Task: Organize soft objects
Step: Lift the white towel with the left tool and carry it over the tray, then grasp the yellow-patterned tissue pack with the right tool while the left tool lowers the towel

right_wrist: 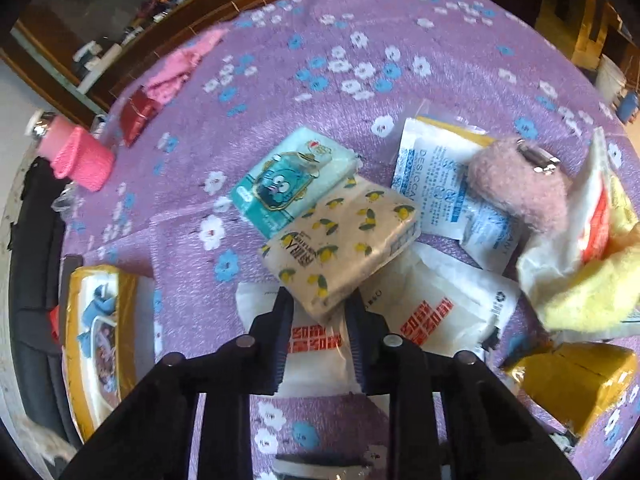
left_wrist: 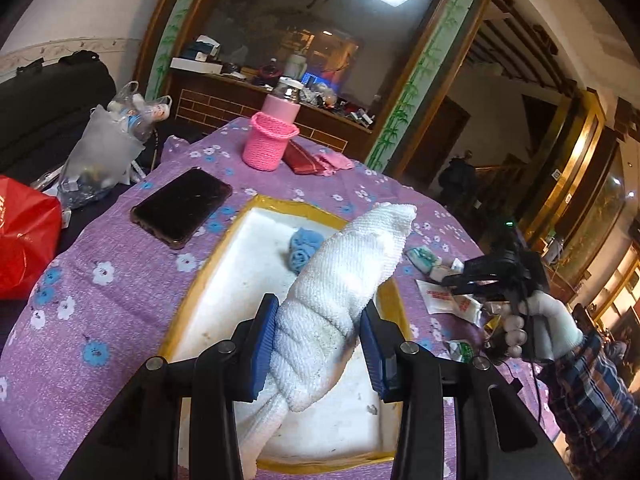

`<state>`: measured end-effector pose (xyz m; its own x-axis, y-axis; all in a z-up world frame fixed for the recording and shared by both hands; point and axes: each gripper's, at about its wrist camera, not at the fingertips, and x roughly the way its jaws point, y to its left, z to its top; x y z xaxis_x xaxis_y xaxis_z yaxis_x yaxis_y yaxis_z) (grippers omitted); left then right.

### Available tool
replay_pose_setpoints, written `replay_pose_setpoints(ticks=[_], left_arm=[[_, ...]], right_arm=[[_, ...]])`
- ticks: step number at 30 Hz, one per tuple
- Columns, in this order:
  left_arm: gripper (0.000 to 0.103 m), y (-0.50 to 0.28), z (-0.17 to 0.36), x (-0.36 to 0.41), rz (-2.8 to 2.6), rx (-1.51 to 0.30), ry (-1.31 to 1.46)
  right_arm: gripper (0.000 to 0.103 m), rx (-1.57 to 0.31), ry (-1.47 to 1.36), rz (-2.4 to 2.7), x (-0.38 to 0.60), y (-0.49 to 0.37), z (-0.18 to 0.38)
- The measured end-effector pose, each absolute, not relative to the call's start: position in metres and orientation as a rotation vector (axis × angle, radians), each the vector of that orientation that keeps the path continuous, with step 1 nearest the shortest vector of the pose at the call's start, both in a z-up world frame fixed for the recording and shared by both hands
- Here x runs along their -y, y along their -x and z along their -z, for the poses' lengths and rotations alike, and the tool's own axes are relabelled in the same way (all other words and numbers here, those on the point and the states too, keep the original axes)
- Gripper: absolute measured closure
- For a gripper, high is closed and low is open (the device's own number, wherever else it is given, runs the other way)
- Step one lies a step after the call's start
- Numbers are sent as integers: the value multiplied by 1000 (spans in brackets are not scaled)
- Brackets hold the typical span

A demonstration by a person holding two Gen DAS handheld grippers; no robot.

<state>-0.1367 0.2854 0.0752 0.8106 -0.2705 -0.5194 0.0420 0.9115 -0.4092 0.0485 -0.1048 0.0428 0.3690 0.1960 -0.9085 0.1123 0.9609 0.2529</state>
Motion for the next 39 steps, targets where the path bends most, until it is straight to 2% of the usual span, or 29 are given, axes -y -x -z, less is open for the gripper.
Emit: replay_pose_setpoints(ticks=[1,3,10,11,13,14,15,23,29,31,33,34,35,39], left_arm=[[61,136,-74,-287,165,-611,395],[61,135,-74,-289,159,-617,395],[61,127,-73,-286,151,-661,395],[61,128,-73,-284,155,-662,395],[61,131,-74,-280,160,-658,388],[61,132,-74,-279,165,-657,389],[61,132,-75,-278,170,-657,390],[61,131,-77,-269,196,-656,387],[61,127,-72,-270,205,-672,389],[61,125,-71,-272,200,-680,389],[61,121,-70,-275,188,-689,383],[61,119,-70,-277,181,-696,377],[61,116,-70,-280,174,-705,375],[61,98,-67,-289,150,-759,382]], right_arm=[[84,-1183,-289,-65,106,-45,-47],[103,-1161,-288,-99,106,-38,-55],[103,-1117,-313,-180,115,-24,-73],[98,-1108,-326,-166,119,-24,-74],[68,-1106,-363,-147,130,-25,-73],[46,-1108,-391,-138,135,-27,-71],[41,-1103,-417,-135,138,-28,-70],[40,-1156,-695,-125,138,-65,-46],[41,-1177,-698,-62,119,-87,-29],[54,-1135,-671,-80,115,-85,-33],[87,-1099,-605,-116,108,-83,-43],[91,-1088,-578,-126,105,-81,-49],[103,-1078,-553,-133,103,-78,-55],[103,-1067,-494,-151,103,-74,-63]])
